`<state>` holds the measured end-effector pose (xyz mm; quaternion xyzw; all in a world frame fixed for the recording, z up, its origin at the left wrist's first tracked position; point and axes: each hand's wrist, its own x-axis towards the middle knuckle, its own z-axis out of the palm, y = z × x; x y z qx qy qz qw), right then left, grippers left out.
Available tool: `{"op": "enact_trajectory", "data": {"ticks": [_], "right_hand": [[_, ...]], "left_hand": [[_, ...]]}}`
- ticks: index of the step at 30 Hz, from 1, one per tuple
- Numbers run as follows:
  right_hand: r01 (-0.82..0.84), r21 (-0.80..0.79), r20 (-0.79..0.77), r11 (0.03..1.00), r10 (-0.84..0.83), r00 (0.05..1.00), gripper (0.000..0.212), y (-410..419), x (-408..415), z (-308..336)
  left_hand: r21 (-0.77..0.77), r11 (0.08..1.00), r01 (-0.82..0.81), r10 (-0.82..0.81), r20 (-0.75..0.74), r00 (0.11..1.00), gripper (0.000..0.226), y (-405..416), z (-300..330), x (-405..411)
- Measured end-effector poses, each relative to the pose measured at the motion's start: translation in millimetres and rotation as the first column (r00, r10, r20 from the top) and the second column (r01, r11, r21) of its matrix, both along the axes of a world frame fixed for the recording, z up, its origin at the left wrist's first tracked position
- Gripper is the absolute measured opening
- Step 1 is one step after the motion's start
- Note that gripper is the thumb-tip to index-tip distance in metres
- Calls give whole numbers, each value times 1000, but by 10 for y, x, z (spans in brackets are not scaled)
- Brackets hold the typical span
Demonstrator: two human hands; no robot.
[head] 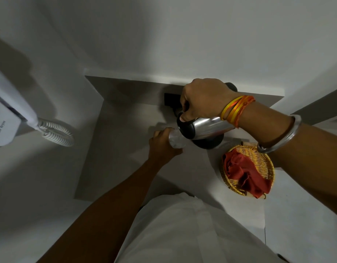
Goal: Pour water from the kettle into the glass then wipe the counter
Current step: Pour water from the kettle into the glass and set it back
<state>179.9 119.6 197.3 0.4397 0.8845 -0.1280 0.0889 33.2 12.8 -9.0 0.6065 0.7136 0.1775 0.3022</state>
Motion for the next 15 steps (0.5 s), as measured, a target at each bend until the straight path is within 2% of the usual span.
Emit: {"op": "enact_trajectory", "data": {"ticks": [9,15], "right_hand": [[48,-2,86,999,-47,995,43,9,-104,300],[90,22,98,996,-91,991,43,40,-85,460]], "left_hand": [[33,999,21,-20,-47,999,85,-27,-45,2],[1,1000,19,-19,-10,1000,87,-32,-32,8]]}}
